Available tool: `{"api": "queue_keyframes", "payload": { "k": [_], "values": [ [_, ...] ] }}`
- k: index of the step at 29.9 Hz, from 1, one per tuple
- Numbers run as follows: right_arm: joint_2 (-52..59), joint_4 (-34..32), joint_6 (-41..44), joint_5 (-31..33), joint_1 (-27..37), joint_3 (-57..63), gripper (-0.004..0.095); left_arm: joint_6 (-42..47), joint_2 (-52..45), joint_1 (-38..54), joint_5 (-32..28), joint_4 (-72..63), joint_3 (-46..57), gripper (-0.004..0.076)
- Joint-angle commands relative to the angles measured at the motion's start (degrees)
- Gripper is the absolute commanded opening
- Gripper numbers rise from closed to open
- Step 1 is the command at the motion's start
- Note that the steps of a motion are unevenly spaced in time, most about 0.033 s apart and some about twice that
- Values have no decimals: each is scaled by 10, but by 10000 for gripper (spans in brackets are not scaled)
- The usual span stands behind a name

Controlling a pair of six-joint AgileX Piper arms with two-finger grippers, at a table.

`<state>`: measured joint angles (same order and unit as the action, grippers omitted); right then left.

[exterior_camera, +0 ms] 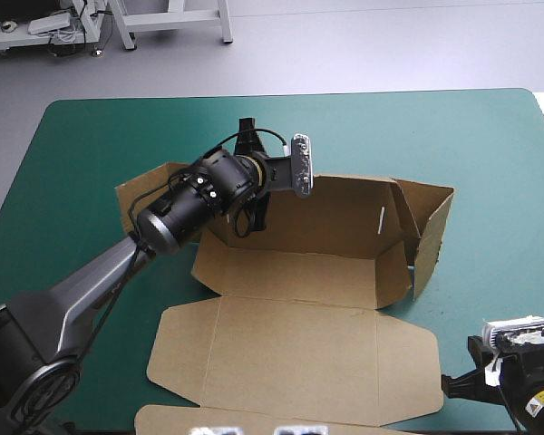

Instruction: Fold the box

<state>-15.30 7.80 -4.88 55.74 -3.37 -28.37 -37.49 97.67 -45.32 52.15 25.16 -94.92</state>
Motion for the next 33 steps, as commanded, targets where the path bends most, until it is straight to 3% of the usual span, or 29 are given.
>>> {"api": "queue_keyframes", "payload": {
  "k": [1, 11, 20, 33],
  "values": [
    [-8, -1, -2, -42, -2, -21, -18, 103, -32, -31, -36, 119, 0, -9],
    [-8, -4, 4, -54, -2, -21, -18, 309, -62, -102, -84, 310, 104, -9],
    [-9, -4, 23, -65, -2, -21, -19, 493, -117, -123, -93, 453, 232, -9],
    [-48, -1, 77, -95, -2, -67, -18, 516, -160, -154, -94, 479, 318, -9]
  ]
}}
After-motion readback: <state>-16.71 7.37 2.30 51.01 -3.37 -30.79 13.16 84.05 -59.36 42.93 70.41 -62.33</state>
